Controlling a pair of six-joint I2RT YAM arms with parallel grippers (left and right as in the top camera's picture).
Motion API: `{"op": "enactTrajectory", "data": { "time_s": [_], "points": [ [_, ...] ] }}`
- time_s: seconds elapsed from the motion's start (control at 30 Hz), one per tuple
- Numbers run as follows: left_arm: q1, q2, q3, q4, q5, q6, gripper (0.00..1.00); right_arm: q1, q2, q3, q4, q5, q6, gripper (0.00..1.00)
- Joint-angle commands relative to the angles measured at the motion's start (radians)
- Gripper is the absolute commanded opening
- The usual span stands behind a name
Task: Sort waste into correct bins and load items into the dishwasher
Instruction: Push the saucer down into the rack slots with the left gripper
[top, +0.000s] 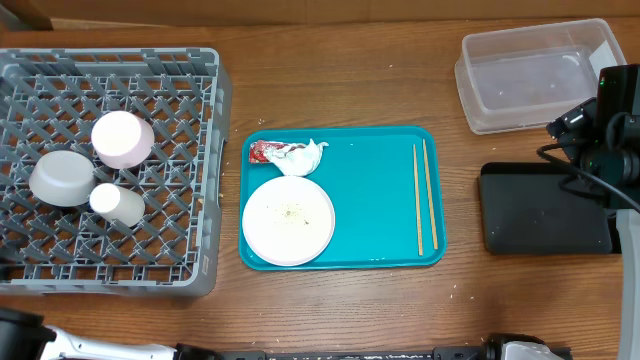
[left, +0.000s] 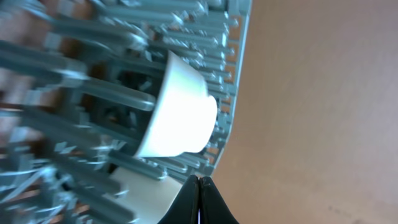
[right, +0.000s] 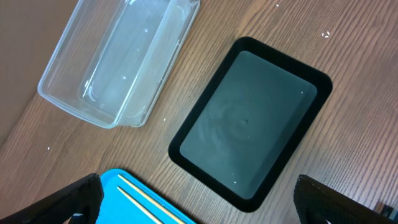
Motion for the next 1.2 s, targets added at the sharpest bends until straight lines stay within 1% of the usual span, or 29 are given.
{"op": "enactTrajectory", "data": {
  "time_s": [0.0, 0.1, 0.23, 0.33, 0.47, 0.53, 0.67, 0.73, 0.9, 1.0, 1.17],
  "points": [
    [-0.072, -0.090, 0.000, 0.011, 0.057, 0.004, 0.04, -0.006, -0.003, 0.008, 0.003, 0.003, 0.004, 1.00],
    [-0.127, -0.142, 0.010, 0.040, 0.008, -0.029, 0.04, -0.006, -0.002, 0.008, 0.003, 0.003, 0.004, 1.00],
    [-0.213, -0.232, 0.032, 0.094, -0.195, -0.132, 0.04, -0.006, -0.002, 0.008, 0.003, 0.003, 0.004, 1.00],
    [-0.286, -0.304, 0.034, 0.138, -0.451, -0.180, 0.04, -0.006, -0.002, 0.008, 0.003, 0.003, 0.004, 1.00],
    [-0.422, -0.354, 0.034, 0.146, -0.921, -0.187, 0.04, -0.006, -0.002, 0.008, 0.003, 0.003, 0.004, 1.00],
    [-0.492, -0.351, 0.031, 0.143, -1.062, -0.187, 0.04, -0.006, -0.002, 0.008, 0.002, 0.003, 0.004, 1.00],
    [-0.629, -0.322, 0.028, 0.159, -1.185, -0.187, 0.04, -0.006, -0.002, 0.008, 0.003, 0.003, 0.004, 1.00],
    [-0.690, -0.301, 0.027, 0.159, -1.270, -0.187, 0.04, -0.006, -0.003, 0.008, 0.003, 0.003, 0.004, 1.00],
    [-0.793, -0.242, 0.027, 0.163, -1.473, -0.187, 0.04, -0.006, -0.002, 0.008, 0.003, 0.003, 0.004, 1.00],
    [-0.810, -0.216, 0.027, 0.162, -1.519, -0.187, 0.04, -0.006, -0.003, 0.008, 0.003, 0.003, 0.004, 1.00],
    [-0.808, -0.174, 0.027, 0.161, -1.523, -0.186, 0.04, -0.006, -0.002, 0.008, 0.003, 0.003, 0.004, 1.00]
  ]
}}
